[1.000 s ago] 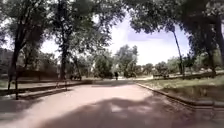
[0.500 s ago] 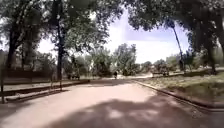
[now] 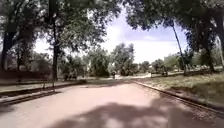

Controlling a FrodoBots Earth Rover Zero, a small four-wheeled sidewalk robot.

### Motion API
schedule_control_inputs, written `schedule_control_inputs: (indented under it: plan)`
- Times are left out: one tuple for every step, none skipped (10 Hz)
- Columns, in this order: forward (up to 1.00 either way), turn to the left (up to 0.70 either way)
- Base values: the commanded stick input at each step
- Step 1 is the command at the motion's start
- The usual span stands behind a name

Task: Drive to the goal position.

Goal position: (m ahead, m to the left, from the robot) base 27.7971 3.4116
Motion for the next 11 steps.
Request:
schedule_control_inputs:
  plan:
    - [0.7,0.0]
    - [0.7,0.0]
    - [0.7,0.0]
    - [0.7,0.0]
    - [0.7,0.0]
    - [0.7,0.0]
    - [0.7,0.0]
    - [0.7,0.0]
    - [0.7,0.0]
    - [0.7,0.0]
    - [0.7,0.0]
